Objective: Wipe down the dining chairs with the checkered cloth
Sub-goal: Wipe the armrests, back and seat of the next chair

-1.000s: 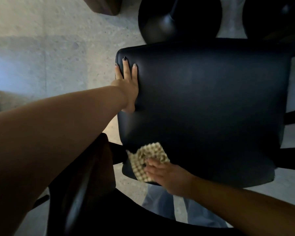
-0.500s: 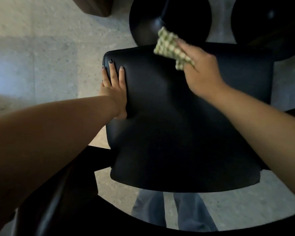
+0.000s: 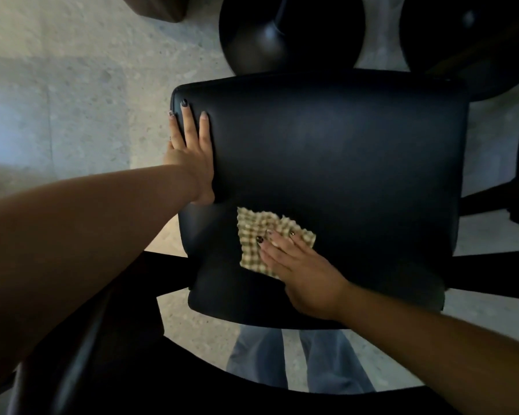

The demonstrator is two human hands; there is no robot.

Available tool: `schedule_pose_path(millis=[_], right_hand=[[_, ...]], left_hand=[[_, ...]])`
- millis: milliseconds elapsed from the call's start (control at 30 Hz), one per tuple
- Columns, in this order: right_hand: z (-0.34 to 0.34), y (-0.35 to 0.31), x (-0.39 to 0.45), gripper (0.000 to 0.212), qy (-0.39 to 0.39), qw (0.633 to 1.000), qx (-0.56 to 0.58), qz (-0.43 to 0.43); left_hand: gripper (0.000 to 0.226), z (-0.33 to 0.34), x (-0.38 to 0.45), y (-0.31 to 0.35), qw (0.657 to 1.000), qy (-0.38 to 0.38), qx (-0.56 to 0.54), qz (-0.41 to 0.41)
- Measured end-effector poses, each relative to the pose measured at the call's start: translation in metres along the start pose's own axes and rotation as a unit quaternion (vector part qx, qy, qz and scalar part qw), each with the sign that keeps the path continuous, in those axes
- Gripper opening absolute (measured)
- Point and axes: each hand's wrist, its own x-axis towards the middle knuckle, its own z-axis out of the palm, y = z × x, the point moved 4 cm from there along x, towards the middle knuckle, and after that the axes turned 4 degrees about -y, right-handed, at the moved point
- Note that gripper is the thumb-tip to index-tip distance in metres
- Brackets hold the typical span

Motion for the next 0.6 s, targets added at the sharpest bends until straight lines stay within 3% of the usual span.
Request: schedule_pose_path(millis=[133,267,433,500,600], right_hand=[[-0.021,-0.009,-0.002,0.061,0.082,0.996,0.025,0.020],[-0.044,-0.006,0.003,0.043,0.222,0.973,-0.059,0.034],[-0.036,0.008,0.020,0.066,0.109,0.976,-0.172,0.076],[-0.034,0.006,0.021,0.065,0.117,0.973,-0.188,0.069],[-0.019,-0.006,0.025,0.060,0.069,0.977,-0.198,0.044]], left_hand=[[0.140,0.000,-0.001,0.000,1.000,0.001,-0.016,-0.006],[0.139,0.000,-0.002,0.000,1.000,0.004,-0.020,-0.010],[0.136,-0.004,-0.004,0.000,0.999,-0.009,-0.030,-0.022],[0.134,-0.004,-0.004,0.000,1.000,-0.016,-0.019,-0.018],[0.134,-0.005,-0.007,-0.001,0.999,-0.020,-0.036,-0.033]])
